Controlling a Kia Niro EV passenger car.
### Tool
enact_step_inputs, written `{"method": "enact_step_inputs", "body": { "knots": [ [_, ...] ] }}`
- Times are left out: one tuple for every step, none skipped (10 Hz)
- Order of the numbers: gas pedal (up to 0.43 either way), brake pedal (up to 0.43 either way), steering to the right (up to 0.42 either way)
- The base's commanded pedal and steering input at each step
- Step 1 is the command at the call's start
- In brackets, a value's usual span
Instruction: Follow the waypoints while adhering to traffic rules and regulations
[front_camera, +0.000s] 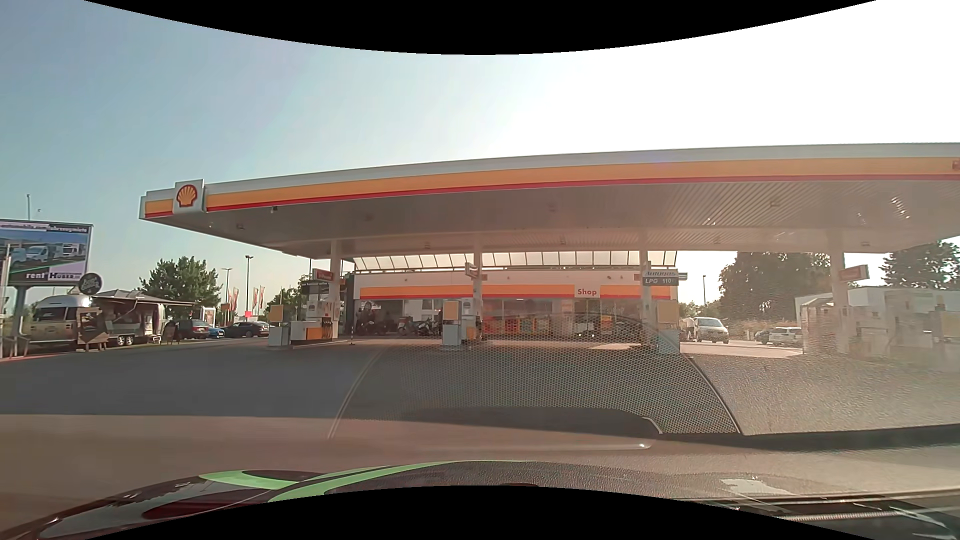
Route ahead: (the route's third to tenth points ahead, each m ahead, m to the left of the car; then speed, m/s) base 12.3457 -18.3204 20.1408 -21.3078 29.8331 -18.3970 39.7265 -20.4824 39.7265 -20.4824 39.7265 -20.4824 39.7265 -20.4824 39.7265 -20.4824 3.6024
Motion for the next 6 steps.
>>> {"method": "enact_step_inputs", "body": {
  "knots": [
    [0.118,0.0,0.04],
    [0.118,0.0,0.062],
    [0.118,0.0,0.083],
    [0.118,0.0,0.088],
    [0.118,0.0,0.086],
    [0.087,0.0,0.085]
  ]
}}
